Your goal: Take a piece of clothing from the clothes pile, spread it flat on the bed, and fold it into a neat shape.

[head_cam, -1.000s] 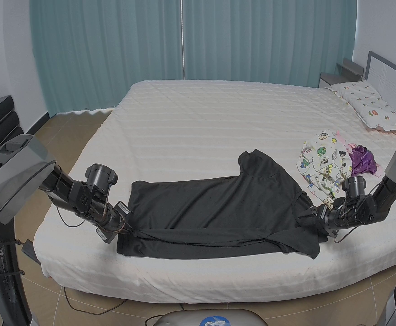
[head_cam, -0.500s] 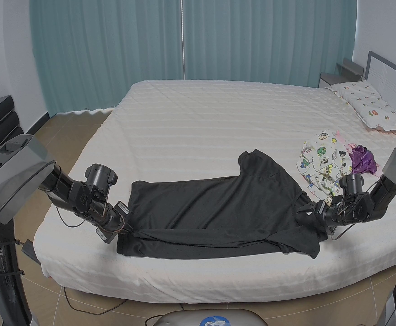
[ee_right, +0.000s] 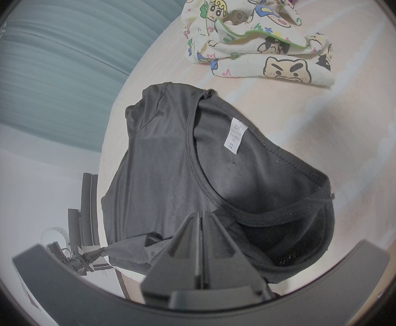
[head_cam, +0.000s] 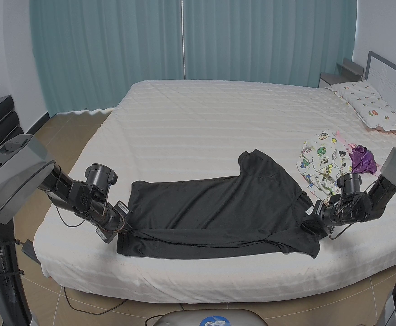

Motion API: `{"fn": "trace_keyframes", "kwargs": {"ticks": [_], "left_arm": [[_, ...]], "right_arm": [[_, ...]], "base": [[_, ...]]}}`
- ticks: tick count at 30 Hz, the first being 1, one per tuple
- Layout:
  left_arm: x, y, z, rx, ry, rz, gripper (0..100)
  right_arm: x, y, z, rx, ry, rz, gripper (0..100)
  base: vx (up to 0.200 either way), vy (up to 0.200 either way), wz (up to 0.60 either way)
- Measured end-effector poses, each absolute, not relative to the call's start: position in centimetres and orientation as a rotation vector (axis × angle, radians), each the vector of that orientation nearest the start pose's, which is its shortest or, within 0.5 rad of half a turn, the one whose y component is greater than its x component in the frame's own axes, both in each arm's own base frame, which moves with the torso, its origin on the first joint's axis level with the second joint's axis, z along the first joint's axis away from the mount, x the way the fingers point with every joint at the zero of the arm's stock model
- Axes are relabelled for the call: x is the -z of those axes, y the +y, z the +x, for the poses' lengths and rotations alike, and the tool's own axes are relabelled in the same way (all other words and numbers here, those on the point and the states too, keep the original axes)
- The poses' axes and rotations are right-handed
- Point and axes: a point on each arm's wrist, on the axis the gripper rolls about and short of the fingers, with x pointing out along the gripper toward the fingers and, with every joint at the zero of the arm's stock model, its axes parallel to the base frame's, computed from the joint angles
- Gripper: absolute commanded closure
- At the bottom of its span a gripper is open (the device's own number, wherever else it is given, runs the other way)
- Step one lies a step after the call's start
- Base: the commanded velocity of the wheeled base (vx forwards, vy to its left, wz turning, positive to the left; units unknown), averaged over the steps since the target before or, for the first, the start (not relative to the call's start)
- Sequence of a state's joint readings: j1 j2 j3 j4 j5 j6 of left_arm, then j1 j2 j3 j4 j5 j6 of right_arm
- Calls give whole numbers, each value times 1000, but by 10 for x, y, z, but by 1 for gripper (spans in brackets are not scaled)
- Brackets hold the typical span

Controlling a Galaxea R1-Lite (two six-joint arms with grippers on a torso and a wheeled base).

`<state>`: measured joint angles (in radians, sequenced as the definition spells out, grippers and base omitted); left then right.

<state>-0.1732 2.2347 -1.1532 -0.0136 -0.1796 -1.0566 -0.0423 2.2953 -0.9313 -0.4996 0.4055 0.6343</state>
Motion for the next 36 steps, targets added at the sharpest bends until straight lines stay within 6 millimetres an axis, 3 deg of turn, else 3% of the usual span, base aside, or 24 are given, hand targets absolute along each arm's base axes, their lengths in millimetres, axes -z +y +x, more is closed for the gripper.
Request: {"fn": "trace_keyframes", "kwargs": {"ticks": [10,11,19,28,29,36], "left_arm": [[-28,-70,376,-280,1134,-949,100],[-28,-70,376,-281,1135,-949,100],[-28,-70,376,-281,1134,-950,100],[-29,-70,376,-281,1134,-950,100],[-29,-70,376,-281,1134,-950,100],[-29,-70,376,-282,1134,-951,100]], "right_arm": [[4,-18,371,-37,917,768,100],[4,-19,370,-37,916,762,0],[6,-22,364,-88,918,637,0],[5,-14,373,-152,845,583,0],[5,-11,373,-162,843,577,100],[11,-1,370,-203,864,514,100]], "base": [[0,0,0],[0,0,0],[0,0,0],[0,0,0],[0,0,0],[0,0,0]]}}
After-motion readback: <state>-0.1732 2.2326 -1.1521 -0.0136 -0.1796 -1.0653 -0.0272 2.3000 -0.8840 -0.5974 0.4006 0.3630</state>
